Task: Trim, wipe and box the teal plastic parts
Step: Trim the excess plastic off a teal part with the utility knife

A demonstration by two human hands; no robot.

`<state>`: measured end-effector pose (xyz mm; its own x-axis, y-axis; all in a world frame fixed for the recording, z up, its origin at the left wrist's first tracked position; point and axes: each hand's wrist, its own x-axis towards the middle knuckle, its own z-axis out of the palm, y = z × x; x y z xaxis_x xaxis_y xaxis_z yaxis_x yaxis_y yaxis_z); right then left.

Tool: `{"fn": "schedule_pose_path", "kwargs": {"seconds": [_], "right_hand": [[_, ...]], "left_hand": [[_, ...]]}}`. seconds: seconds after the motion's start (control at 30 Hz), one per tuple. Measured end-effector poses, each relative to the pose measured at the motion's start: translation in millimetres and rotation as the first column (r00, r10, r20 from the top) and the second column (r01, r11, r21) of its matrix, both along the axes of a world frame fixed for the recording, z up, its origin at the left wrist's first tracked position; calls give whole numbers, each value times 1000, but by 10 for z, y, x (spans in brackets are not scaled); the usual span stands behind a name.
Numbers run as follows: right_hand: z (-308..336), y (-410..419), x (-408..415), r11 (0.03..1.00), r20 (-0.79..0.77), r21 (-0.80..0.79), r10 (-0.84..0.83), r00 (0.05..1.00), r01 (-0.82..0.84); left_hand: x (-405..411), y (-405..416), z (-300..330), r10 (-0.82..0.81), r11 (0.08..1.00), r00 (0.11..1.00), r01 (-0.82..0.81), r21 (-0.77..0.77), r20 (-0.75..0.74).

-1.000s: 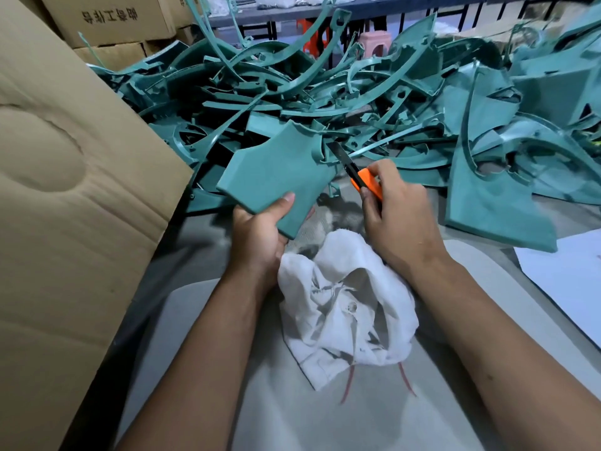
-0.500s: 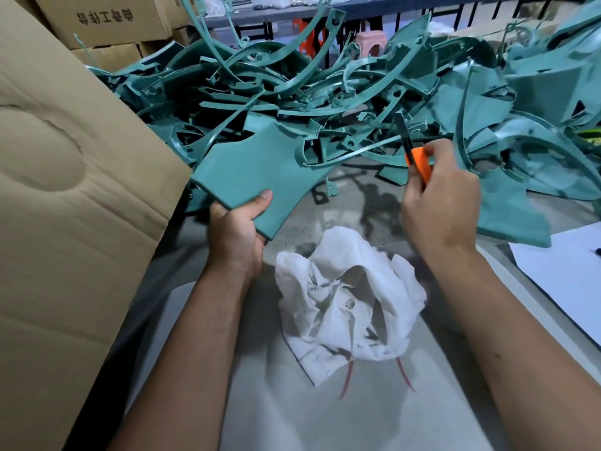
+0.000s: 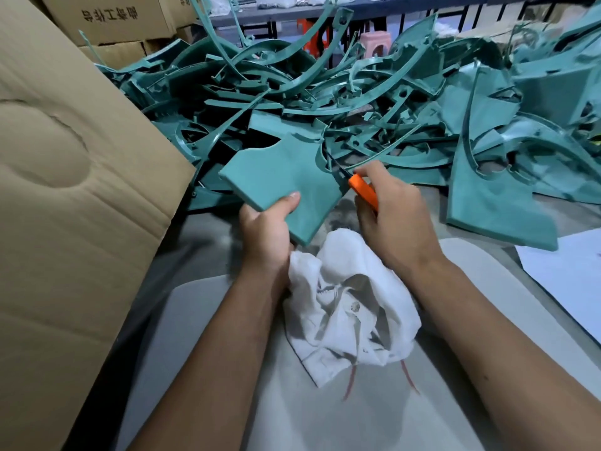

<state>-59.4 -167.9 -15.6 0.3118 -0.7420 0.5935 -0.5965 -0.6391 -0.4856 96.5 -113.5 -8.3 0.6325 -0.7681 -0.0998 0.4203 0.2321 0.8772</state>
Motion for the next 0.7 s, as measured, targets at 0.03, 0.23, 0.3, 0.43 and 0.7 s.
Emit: {"fn": "schedule_pose_path", "kwargs": {"seconds": [0.03,0.23,0.3,0.43,0.7], "right_hand": [[-6,-8,-6,999,11,0,33,999,-33],[43,-123,-149,963,197,-62,-246,949,263],[70,-140,-210,926,217,-38,-359,908,375],[48,-149,-255,877,124,49,-480,869,478],[-23,14,21,992,114,45,-125,986,121]], "left_hand": [[3,-3,-4,11,1000,1000,-11,4,-1],[68,-14,-15,34,999,998,-34,3,58],[72,-5,-22,30,1000,996,-30,-7,87],[54,5,2,23,999,994,-20,-29,104],[-60,-5,-26,62,998,992,-60,-23,109]]}}
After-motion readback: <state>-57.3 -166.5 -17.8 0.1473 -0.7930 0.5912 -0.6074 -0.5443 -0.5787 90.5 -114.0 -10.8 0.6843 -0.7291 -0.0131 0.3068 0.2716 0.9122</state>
